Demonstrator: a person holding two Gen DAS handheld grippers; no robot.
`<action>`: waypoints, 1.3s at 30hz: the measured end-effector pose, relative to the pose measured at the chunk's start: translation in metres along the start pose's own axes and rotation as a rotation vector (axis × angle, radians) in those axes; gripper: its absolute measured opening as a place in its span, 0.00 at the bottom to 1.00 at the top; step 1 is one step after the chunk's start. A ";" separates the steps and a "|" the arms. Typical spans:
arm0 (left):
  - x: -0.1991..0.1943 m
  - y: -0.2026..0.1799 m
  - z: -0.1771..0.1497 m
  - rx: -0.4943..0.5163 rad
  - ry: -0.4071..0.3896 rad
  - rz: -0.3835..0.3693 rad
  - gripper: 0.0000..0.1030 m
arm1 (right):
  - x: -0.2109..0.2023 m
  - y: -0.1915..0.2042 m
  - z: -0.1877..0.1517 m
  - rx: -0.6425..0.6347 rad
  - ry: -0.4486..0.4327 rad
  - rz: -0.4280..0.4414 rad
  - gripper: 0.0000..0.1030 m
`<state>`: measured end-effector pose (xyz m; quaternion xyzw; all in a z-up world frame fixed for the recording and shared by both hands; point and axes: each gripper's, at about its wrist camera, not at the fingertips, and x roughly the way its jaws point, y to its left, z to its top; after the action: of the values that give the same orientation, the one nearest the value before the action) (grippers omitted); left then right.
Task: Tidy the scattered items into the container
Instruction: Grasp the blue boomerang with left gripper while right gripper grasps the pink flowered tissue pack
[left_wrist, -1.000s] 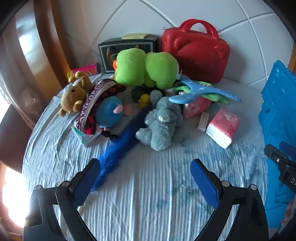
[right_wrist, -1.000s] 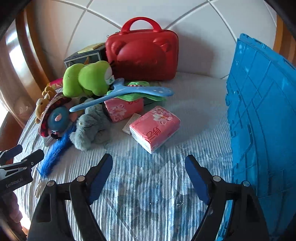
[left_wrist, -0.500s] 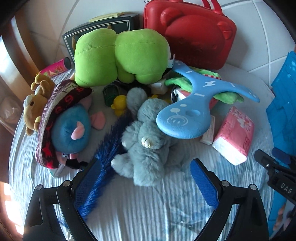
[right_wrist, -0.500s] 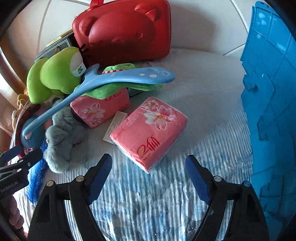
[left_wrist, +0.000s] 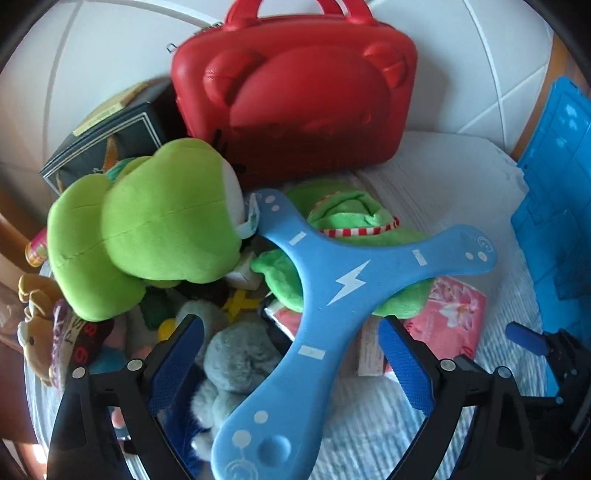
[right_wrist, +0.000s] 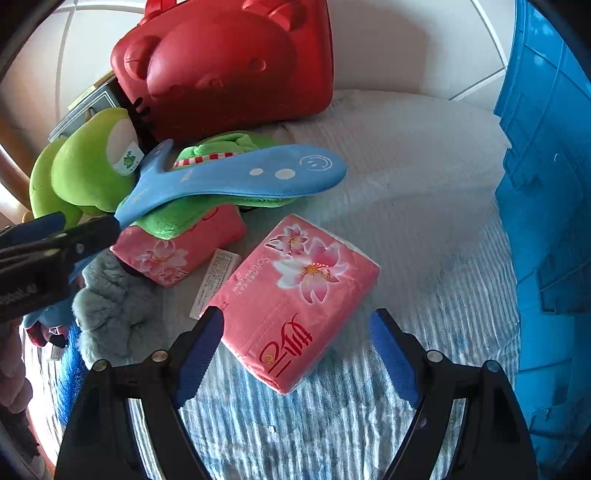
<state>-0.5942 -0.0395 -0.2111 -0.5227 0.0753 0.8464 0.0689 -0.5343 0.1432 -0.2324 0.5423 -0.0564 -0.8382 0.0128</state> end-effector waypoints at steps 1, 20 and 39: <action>0.010 -0.002 0.001 0.004 0.016 -0.008 0.91 | 0.005 -0.001 0.001 0.006 0.007 -0.002 0.79; 0.037 -0.001 -0.027 -0.009 0.032 0.040 0.43 | 0.024 -0.009 -0.012 0.031 0.036 0.010 0.72; 0.030 -0.007 -0.045 -0.005 0.049 0.000 0.56 | 0.015 -0.005 -0.025 0.091 0.066 0.010 0.81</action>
<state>-0.5669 -0.0403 -0.2582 -0.5435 0.0750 0.8335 0.0656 -0.5177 0.1450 -0.2564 0.5696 -0.0966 -0.8162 -0.0058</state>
